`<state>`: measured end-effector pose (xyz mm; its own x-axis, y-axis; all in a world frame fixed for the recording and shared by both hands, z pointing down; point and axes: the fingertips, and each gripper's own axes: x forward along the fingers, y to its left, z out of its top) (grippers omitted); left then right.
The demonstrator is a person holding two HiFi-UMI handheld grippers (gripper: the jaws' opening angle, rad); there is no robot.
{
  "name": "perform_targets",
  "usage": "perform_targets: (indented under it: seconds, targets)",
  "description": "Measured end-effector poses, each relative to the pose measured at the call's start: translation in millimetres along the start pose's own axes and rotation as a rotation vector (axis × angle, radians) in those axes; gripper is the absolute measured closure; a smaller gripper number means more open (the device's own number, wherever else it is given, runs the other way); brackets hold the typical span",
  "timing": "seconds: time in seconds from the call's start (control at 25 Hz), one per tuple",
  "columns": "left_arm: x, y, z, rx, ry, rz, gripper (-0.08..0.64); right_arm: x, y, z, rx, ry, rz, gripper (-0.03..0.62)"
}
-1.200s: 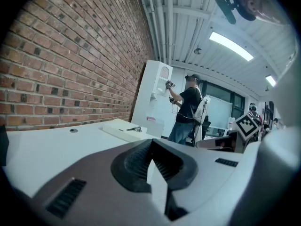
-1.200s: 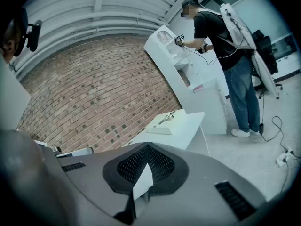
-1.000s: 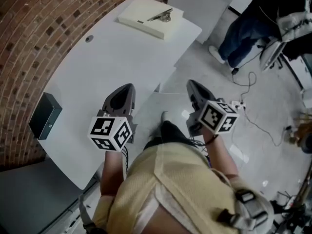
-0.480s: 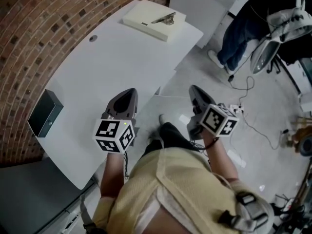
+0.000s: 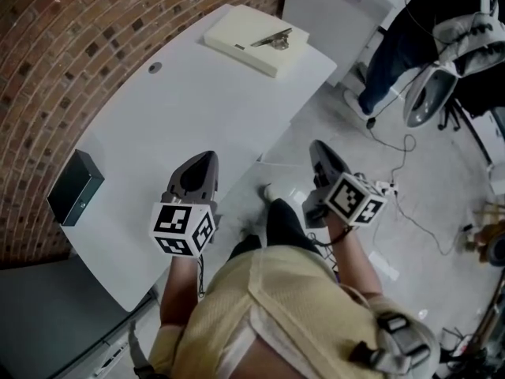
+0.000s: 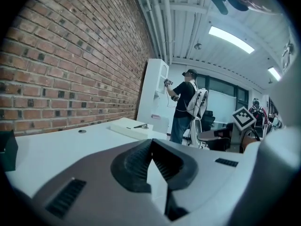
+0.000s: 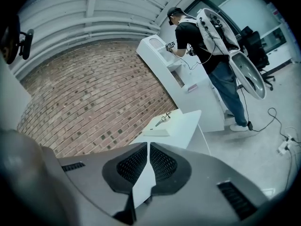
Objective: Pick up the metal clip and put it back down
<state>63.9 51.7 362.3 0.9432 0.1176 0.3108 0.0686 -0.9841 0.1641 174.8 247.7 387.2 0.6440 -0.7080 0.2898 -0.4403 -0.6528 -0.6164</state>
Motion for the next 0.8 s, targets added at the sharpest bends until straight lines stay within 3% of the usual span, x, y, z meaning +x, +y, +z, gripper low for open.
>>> perform_targets:
  seconds: [0.32,0.48,0.8]
  targets:
    - [50,5,6,-0.058,0.0,0.006,0.557,50,-22,22,-0.001,0.047,0.016,0.586]
    - [80,11,15,-0.062,-0.003,0.02,0.557,83,-27,45,-0.017,0.064,0.037,0.518]
    - [138,27,29,-0.058,0.02,0.05,0.557,145,-44,77,0.023,0.098,0.078,0.5]
